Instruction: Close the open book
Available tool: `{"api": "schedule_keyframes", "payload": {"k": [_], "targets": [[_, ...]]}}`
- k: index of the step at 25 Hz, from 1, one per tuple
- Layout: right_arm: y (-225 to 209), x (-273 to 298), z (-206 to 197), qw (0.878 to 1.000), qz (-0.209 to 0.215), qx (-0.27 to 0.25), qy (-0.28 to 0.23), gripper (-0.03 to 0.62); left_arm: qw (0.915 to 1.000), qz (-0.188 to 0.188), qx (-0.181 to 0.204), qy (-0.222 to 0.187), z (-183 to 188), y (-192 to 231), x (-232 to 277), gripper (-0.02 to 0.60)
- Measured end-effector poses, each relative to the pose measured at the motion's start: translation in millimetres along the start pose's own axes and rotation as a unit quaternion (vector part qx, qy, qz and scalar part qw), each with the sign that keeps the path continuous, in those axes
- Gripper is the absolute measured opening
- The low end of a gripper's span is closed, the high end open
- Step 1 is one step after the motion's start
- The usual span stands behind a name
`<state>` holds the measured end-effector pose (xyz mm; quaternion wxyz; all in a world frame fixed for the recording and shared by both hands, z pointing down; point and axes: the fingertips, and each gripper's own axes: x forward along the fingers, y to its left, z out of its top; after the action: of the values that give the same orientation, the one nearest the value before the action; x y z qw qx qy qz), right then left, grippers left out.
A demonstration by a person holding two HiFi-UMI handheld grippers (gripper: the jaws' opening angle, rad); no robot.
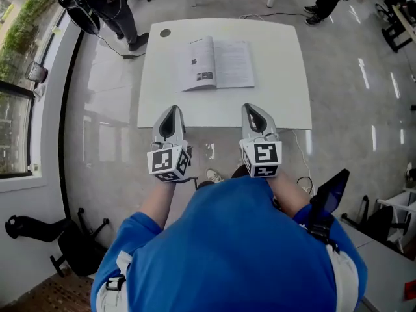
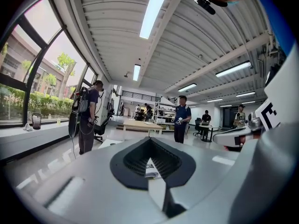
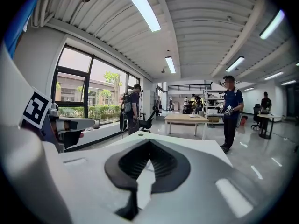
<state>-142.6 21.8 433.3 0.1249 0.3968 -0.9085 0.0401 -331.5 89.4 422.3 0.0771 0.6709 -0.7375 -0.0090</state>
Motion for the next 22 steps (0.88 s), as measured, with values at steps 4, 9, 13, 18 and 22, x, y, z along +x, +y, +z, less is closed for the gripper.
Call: {"api": "schedule_keyframes", "payload": {"k": [4, 9, 13, 18, 22], "targets": [[-5, 4, 0, 1.0, -0.002, -0.005, 0.0, 0.0, 0.9999, -0.007, 0.006, 0.008, -5, -6, 11, 0.006], [-20, 23, -3, 1.0, 0.01, -0.008, 0.001, -0.002, 0.9998, 0.001, 0.015, 0.012, -7, -11, 33, 0.006], [-44, 55, -8, 1.0, 0.028, -0.006, 0.005, -0.001, 0.9992, 0.023, 0.022, 0.023, -12, -10, 64, 0.006], [-40, 58, -10, 0.999, 0.051, -0.006, 0.008, 0.0, 0.9981, 0.044, 0.027, 0.034, -14, -7, 56, 0.006], [-36, 61, -16, 0.998, 0.067, -0.009, 0.016, 0.0, 0.9971, 0.054, 0.032, 0.043, -15, -8, 51, 0.006]]}}
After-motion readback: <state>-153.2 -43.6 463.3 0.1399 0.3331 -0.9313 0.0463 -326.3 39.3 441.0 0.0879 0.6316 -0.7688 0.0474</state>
